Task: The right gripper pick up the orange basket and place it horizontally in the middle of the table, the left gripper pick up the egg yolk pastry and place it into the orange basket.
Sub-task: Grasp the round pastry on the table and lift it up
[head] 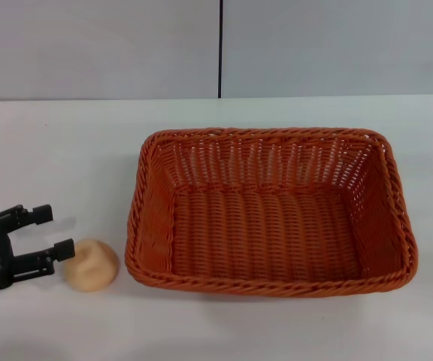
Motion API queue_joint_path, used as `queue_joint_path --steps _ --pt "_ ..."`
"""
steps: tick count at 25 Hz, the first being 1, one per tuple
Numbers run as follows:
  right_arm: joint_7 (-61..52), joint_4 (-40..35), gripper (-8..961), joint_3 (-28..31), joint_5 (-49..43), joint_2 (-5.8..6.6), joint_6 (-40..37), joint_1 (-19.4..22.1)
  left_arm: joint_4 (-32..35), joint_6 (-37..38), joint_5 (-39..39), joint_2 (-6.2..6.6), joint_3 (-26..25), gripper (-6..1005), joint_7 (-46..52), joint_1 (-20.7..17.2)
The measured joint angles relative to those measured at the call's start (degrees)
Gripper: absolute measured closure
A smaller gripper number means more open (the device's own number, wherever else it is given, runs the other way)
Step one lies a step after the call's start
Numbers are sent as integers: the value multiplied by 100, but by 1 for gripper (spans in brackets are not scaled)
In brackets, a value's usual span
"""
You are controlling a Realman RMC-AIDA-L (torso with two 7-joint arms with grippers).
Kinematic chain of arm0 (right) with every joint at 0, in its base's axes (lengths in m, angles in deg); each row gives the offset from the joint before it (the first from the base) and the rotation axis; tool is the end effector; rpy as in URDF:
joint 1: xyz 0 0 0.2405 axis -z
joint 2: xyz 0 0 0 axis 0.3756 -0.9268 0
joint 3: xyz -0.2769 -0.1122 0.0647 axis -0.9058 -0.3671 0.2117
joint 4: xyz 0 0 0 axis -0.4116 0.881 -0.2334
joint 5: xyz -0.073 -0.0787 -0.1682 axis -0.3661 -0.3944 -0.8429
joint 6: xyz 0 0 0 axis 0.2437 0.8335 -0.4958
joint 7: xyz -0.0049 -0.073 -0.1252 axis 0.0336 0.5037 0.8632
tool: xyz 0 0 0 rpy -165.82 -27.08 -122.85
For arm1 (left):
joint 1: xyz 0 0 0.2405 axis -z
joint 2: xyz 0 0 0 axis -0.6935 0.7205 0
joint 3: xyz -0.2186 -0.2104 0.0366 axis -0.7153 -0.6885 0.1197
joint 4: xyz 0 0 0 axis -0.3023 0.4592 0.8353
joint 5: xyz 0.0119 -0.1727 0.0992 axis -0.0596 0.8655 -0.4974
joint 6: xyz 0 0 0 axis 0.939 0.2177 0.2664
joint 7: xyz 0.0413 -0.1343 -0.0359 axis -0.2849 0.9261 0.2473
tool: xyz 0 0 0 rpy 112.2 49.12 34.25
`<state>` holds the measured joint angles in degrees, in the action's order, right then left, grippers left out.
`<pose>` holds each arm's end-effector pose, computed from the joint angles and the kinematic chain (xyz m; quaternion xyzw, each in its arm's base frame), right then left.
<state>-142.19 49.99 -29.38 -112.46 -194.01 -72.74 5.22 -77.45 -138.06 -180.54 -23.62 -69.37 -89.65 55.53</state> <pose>0.3841 0.2871 0.1037 -0.6214 0.2616 0.5504 0.4924 -0.4045 0.2341 0.0335 -0.9025 -0.2896 -0.2586 0.1863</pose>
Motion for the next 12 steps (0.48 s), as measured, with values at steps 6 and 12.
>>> queue_joint_path --steps 6,12 --pt "10 41 429 0 2 -1 14 -9 -7 358 -339 -162 -78 211 -43 31" --pt "17 47 429 0 1 -4 71 -9 -7 519 -392 -221 -34 213 -67 50"
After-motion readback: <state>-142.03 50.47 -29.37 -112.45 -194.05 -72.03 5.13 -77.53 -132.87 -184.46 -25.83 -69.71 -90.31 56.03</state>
